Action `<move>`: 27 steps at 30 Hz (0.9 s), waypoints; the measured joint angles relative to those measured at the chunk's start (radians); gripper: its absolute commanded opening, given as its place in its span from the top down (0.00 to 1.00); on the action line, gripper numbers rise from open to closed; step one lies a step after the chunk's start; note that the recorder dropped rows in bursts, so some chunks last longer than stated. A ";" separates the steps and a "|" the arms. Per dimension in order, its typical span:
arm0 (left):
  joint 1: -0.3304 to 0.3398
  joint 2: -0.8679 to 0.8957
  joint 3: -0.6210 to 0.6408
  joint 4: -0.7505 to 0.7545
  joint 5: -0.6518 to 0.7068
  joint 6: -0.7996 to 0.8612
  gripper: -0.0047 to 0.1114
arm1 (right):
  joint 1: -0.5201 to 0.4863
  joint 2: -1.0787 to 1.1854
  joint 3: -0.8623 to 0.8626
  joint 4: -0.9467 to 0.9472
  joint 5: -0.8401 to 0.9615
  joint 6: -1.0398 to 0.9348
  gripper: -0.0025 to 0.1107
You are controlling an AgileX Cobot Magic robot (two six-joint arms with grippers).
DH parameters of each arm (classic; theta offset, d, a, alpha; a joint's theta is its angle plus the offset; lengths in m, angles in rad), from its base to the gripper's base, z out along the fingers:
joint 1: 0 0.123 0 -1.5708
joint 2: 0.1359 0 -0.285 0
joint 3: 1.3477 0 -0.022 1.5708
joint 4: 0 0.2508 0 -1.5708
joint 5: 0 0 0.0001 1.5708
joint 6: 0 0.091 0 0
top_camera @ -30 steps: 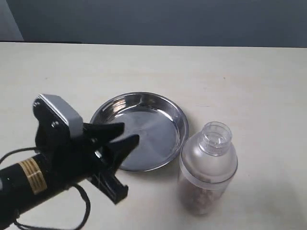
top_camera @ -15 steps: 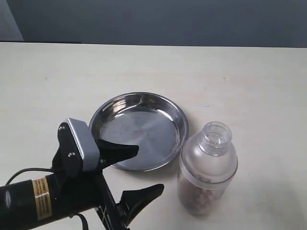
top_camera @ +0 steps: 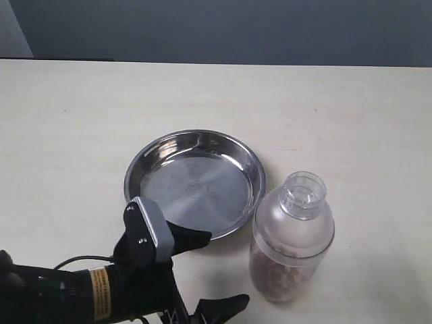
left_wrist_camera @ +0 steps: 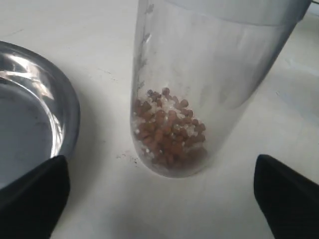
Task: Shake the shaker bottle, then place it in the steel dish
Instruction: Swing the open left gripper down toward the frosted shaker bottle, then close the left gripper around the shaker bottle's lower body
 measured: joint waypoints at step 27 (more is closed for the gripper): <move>0.000 0.123 -0.294 0.145 0.042 -0.133 0.05 | 0.000 0.000 0.000 0.000 0.000 0.000 0.99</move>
